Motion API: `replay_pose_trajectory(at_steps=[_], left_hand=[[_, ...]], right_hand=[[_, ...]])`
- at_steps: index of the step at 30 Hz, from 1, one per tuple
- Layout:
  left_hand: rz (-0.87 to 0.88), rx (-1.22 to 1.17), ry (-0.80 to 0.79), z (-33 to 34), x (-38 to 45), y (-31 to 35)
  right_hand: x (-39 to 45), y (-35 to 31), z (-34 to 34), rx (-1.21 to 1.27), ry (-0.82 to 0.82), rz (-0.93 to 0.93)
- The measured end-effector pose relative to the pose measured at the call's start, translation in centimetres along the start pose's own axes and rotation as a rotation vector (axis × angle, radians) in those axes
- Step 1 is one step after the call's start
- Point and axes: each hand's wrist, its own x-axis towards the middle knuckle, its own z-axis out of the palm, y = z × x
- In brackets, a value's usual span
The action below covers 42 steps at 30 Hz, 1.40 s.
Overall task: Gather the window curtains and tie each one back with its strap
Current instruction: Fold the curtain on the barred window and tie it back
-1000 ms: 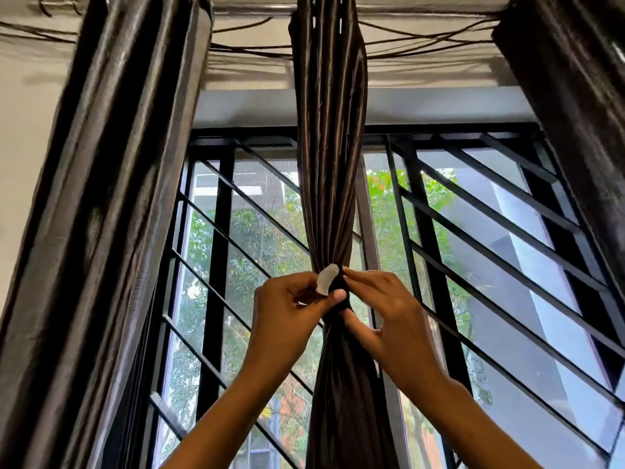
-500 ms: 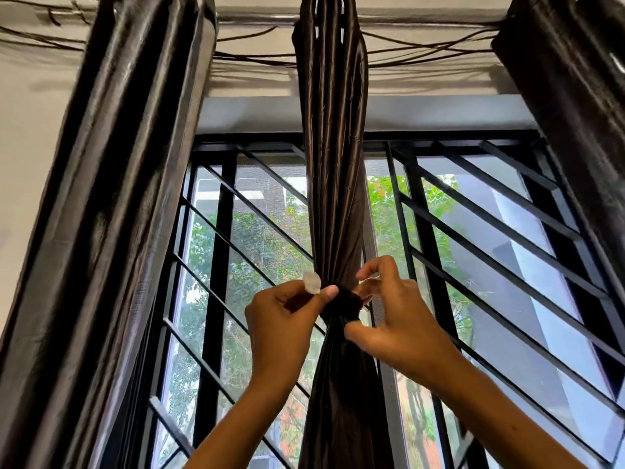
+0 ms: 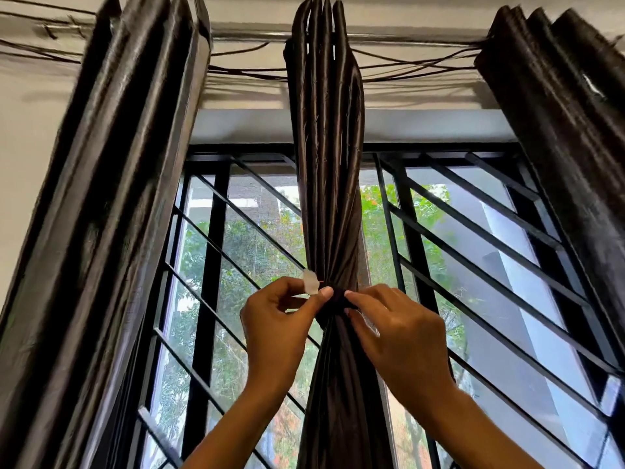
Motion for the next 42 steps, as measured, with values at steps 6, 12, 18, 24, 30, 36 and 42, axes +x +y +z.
replay_pose_trajectory(at_steps=[6,12,18,24,30,36,42], left_hand=[[0.021,0.015,0.028,0.3,0.2,0.4],[0.052,0.103,0.035,-0.2,0.3,0.4],[-0.003,0.085,0.044,-0.5,0.5,-0.1],[-0.024,0.072,0.040,0.0,0.2,-0.3],[-0.026,0.073,0.072,-0.1,0.2,-0.2],[-0.030,0.087,0.093,-0.1,0.5,-0.1],[0.045,0.164,0.063,-0.2,0.1,0.2]], right_hand=[[0.8,-0.5,0.4,-0.042,-0.143,0.073],[2.0,0.8,0.1,0.390,-0.462,0.198],[1.7,0.5,-0.7,0.245,-0.489,0.095],[1.6,-0.8,-0.4,-0.126,-0.273,-0.051],[1.5,-0.6,-0.3,-0.163,-0.225,-0.163],[1.8,-0.1,-0.6,0.042,-0.274,-0.102],[3.4,0.0,-1.2,0.403,-0.572,0.277]])
